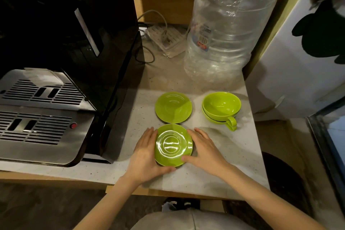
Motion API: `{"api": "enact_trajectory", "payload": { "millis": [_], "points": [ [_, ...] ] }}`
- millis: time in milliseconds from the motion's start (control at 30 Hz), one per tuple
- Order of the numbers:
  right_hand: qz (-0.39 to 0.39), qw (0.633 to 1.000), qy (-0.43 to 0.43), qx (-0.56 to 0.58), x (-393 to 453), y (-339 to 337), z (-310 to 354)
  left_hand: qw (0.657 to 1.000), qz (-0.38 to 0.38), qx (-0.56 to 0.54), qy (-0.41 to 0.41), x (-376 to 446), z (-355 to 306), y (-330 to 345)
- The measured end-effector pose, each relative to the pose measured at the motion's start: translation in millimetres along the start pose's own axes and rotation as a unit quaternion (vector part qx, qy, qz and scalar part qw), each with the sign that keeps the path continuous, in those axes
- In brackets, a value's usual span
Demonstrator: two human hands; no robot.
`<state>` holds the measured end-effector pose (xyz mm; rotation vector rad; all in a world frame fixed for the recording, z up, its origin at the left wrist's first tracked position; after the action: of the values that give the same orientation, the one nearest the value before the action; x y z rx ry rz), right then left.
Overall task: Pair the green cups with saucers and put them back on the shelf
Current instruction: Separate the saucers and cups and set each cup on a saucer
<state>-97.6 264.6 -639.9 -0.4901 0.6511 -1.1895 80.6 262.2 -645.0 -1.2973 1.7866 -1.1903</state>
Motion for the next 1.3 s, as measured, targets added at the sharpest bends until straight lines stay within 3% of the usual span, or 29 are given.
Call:
{"api": "enact_trajectory", "payload": {
  "millis": [100, 233, 400, 500, 567, 667, 800, 1067, 1300],
  "points": [
    [-0.034, 0.998, -0.01, 0.042, 0, -18, 8, 1.0, -0.014, -0.022, 0.003, 11, -12, -11],
    [-0.139, 0.985, -0.037, 0.1, -4, -64, 22, 0.995, -0.021, -0.097, 0.028, 45, -44, -25],
    [-0.261, 0.961, -0.051, 0.078, -17, -118, 20, 0.983, -0.048, -0.164, 0.061, 81, -89, -30],
    [-0.339, 0.939, -0.026, 0.054, -27, -139, 5, 0.984, -0.052, -0.154, 0.077, 100, -107, -22],
    [-0.368, 0.927, 0.029, 0.061, -32, -143, -12, 0.988, -0.015, -0.141, 0.066, 112, -113, -9],
    [-0.344, 0.925, 0.131, 0.101, -33, -137, -40, 0.99, 0.03, -0.13, 0.035, 123, -114, 9],
    [-0.259, 0.914, 0.186, 0.252, -26, -121, -58, 0.992, 0.009, -0.124, 0.008, 127, -108, 14],
    [-0.199, 0.895, 0.148, 0.371, -20, -107, -63, 0.993, -0.005, -0.118, 0.028, 129, -107, 14],
    [-0.25, 0.898, 0.1, 0.348, -23, -113, -61, 0.992, -0.012, -0.123, 0.022, 129, -108, 9]
  ]
}}
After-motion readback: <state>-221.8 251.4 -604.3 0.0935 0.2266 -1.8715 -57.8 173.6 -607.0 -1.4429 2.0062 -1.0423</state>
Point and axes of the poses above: each hand's wrist, its own x-axis towards the middle knuckle, its own y-axis out of the palm, z = x × y, the point moved 5 cm from there along x, towards the middle knuckle, and after that the axes turned 8 degrees about x, right-handed, at the moved point
